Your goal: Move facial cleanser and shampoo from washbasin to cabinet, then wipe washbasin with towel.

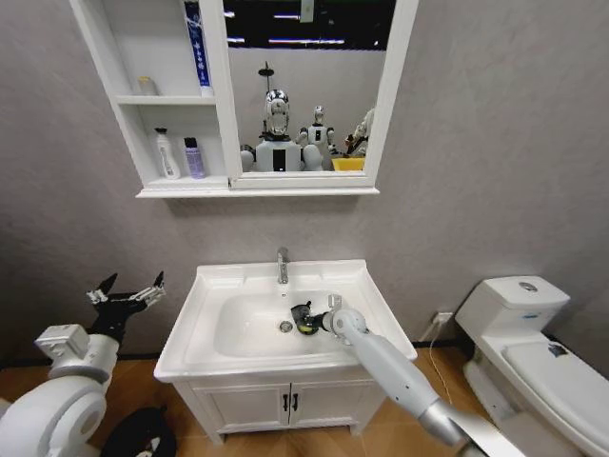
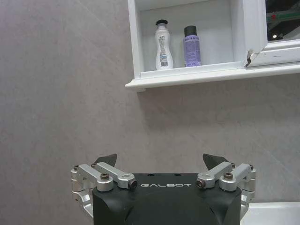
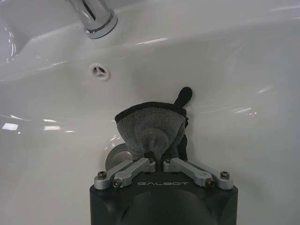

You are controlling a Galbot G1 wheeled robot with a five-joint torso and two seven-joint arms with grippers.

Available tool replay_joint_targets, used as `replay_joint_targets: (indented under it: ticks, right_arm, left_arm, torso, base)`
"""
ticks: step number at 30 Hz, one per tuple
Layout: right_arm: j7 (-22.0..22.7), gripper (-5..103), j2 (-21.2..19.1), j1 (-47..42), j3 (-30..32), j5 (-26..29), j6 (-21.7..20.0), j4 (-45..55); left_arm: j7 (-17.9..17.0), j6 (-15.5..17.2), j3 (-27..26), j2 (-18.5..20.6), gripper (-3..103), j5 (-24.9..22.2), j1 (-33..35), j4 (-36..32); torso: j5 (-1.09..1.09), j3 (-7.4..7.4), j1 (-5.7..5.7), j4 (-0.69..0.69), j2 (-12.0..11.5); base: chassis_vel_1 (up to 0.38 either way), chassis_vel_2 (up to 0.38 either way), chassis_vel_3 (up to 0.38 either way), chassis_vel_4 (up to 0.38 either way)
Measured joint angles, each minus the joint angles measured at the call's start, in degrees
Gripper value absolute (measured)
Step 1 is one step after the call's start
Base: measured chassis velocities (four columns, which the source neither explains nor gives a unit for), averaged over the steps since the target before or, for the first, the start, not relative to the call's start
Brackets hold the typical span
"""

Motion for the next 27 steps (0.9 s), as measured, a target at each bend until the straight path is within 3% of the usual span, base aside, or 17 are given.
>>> replay_joint_targets:
  ticks: [27]
  right_arm:
    - [-6.30,3,8.12,3.78,-5.80,-0.44,2.21,-5.83]
  left_arm:
    - [0.57,-0.05,-5.77,-1.57,100,-0.63,3.40,-1.18]
  torso:
    - [-0.01,0.00,0.00,0.00,0.00]
  base:
    - [0.000,0.000,0.000,0.000]
